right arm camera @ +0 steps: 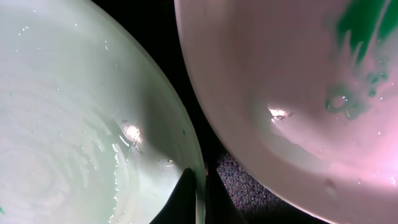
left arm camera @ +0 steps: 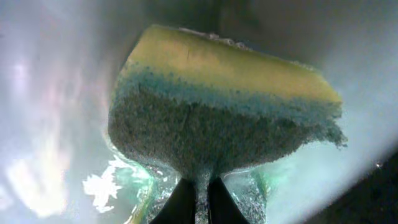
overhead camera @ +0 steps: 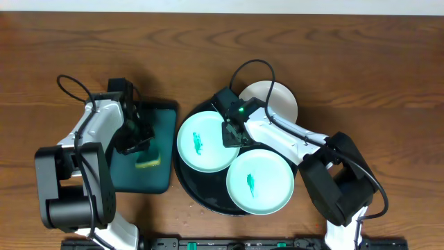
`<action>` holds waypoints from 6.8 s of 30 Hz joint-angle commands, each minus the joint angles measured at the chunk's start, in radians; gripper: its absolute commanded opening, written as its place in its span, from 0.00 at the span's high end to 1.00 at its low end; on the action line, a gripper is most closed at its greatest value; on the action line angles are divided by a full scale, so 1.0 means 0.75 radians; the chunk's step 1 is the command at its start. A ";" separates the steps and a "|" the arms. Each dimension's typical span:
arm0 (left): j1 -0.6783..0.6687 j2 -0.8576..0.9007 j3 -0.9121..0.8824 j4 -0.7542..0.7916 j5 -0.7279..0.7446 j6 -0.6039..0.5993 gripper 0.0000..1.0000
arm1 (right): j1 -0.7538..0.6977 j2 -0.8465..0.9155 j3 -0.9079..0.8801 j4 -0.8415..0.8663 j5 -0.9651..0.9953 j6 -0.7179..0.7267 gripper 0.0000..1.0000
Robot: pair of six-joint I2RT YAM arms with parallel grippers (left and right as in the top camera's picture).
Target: Clean dirty plates on tray and stack at the side
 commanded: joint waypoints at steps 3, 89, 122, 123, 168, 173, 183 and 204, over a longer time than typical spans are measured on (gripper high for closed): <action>0.004 -0.009 -0.045 0.014 -0.017 0.004 0.92 | 0.022 0.046 -0.010 -0.008 -0.007 -0.030 0.99; -0.139 -0.697 -0.045 0.091 -0.304 0.139 0.92 | 0.022 0.046 -0.010 -0.013 -0.007 -0.031 0.97; -0.203 -0.477 -0.045 0.003 0.576 0.027 0.93 | 0.022 0.046 -0.010 -0.014 -0.007 -0.030 0.97; -0.216 -0.461 -0.045 0.011 0.576 0.020 0.93 | 0.022 0.046 -0.010 -0.013 -0.007 -0.030 0.97; -0.544 0.102 -0.045 0.502 0.243 -0.397 0.93 | 0.026 0.046 -0.010 -0.058 -0.033 -0.028 0.98; -0.449 0.101 -0.045 0.480 0.076 -0.397 0.93 | 0.025 0.046 -0.010 -0.064 -0.033 -0.027 0.98; -0.391 0.101 -0.045 0.122 -0.272 -0.462 0.93 | 0.025 0.046 -0.010 -0.065 -0.032 -0.024 0.98; -0.686 0.101 -0.045 0.111 0.581 -0.149 0.93 | 0.025 0.046 -0.010 -0.063 -0.033 -0.024 0.98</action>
